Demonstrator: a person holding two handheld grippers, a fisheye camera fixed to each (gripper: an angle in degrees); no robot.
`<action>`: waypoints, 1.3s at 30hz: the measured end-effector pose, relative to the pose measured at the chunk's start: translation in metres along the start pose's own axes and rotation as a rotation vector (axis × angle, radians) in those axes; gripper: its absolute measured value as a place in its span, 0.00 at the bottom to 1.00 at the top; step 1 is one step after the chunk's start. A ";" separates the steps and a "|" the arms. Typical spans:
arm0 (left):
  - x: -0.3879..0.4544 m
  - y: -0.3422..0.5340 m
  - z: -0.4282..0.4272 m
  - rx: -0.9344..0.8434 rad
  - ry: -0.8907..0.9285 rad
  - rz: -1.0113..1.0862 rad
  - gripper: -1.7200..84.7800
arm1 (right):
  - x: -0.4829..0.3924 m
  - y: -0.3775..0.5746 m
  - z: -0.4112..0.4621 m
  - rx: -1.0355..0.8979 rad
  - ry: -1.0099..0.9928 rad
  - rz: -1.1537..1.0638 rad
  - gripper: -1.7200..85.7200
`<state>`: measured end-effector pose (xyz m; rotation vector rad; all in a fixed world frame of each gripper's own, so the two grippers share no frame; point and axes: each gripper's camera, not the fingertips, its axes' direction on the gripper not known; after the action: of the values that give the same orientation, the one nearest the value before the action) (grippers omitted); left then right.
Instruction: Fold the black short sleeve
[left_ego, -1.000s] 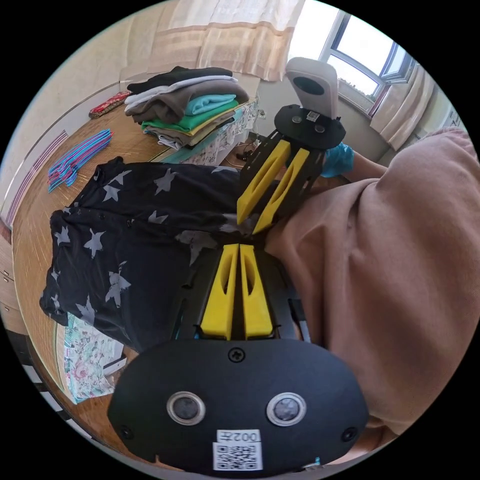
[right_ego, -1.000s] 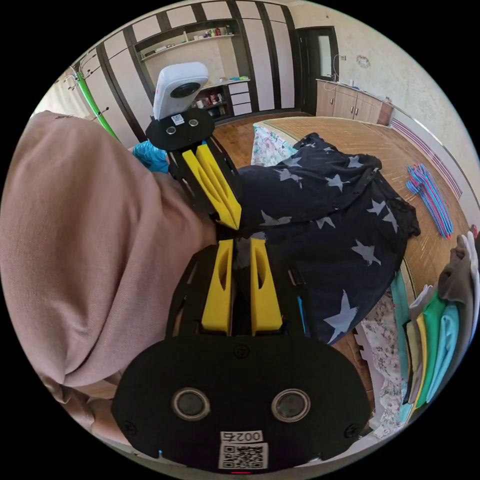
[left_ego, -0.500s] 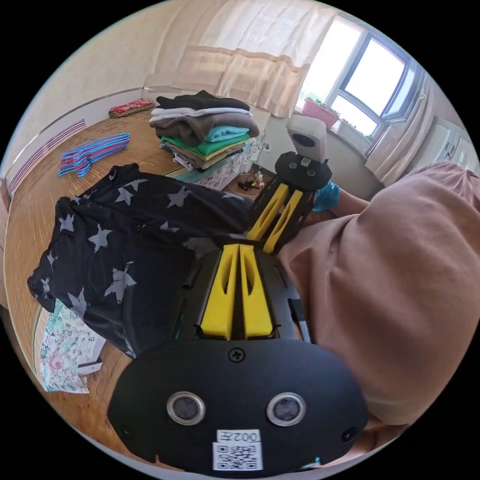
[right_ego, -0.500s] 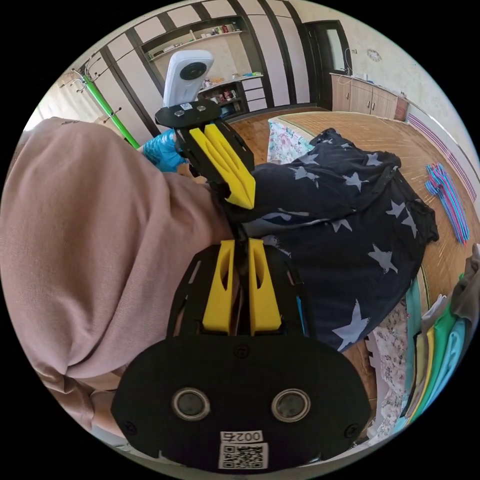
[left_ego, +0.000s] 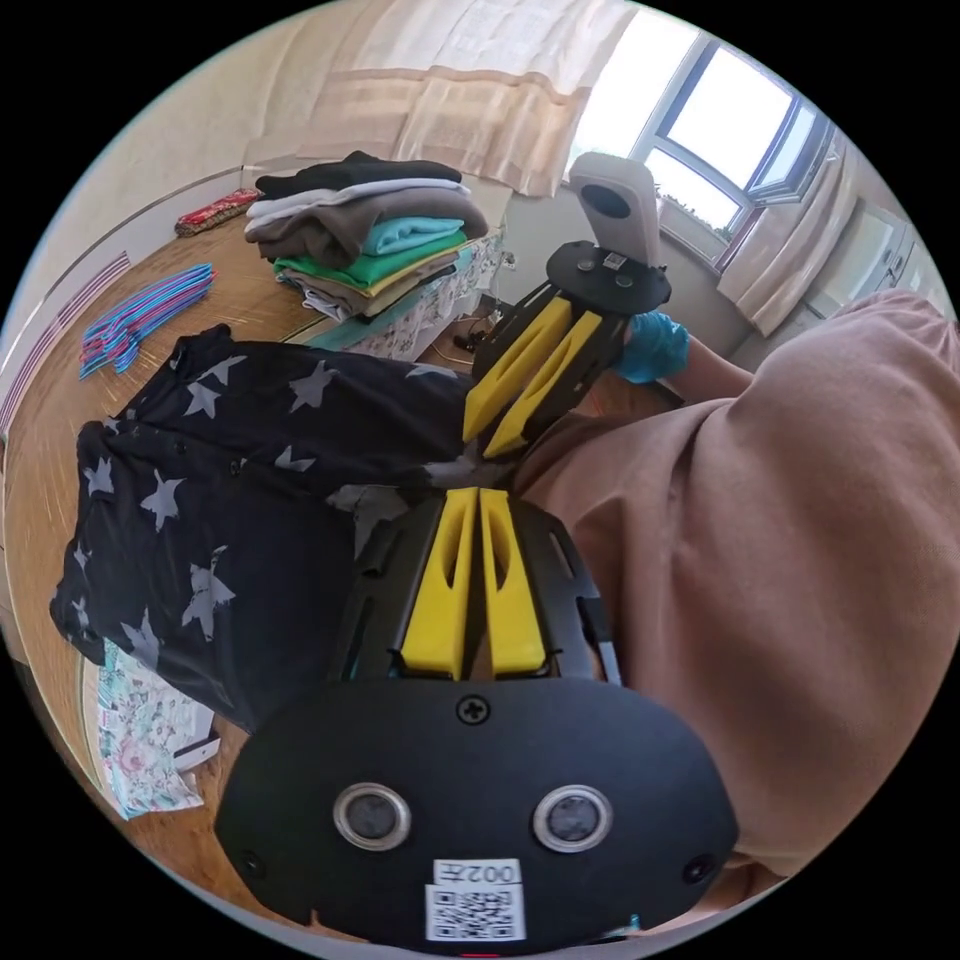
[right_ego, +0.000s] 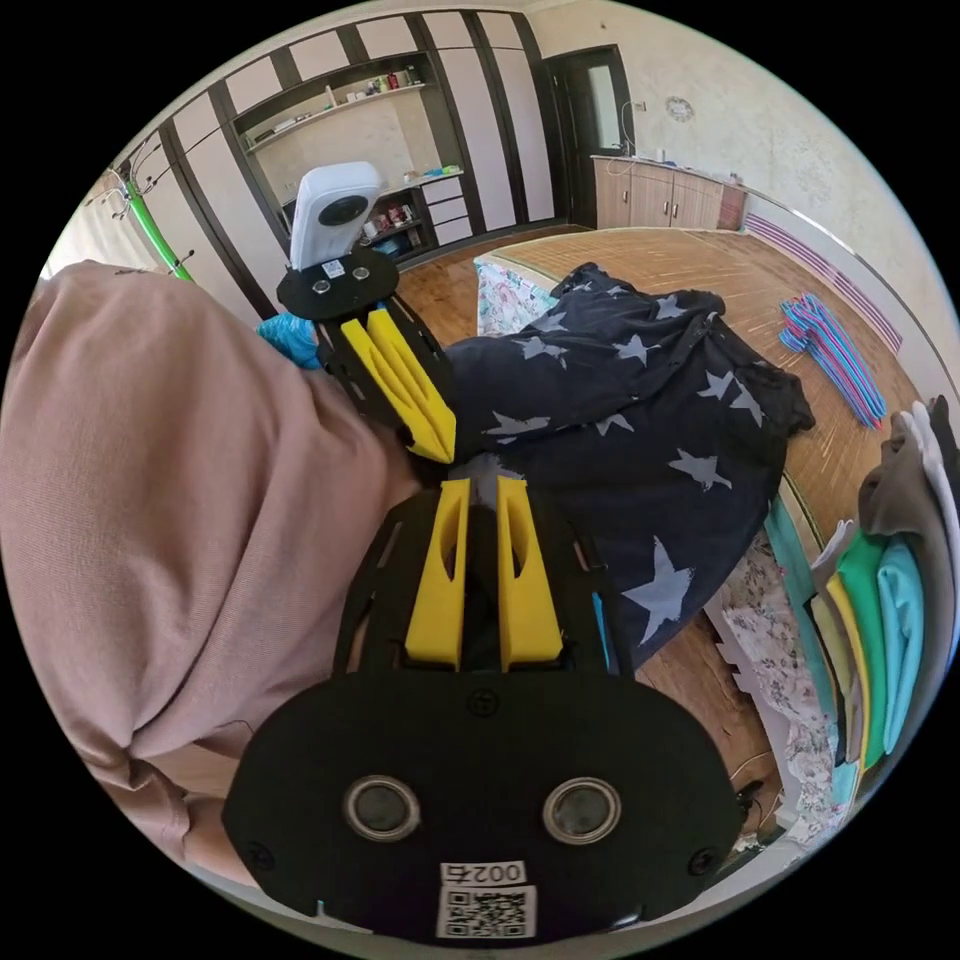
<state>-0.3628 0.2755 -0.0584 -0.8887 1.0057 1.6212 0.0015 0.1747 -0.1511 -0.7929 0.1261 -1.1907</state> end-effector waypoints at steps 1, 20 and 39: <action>0.000 0.001 -0.003 0.003 -0.019 -0.004 0.01 | 0.001 0.000 -0.005 0.018 0.006 0.008 0.08; 0.006 0.053 0.000 -0.013 -0.224 -0.173 0.04 | -0.055 -0.047 0.031 -0.129 -0.032 -0.018 0.08; -0.117 0.056 -0.024 0.133 -0.605 -0.537 0.04 | 0.059 -0.112 0.021 0.152 0.449 0.317 0.08</action>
<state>-0.3870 0.2023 0.0484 -0.4671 0.3949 1.2244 -0.0518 0.1178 -0.0495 -0.3454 0.5069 -1.0440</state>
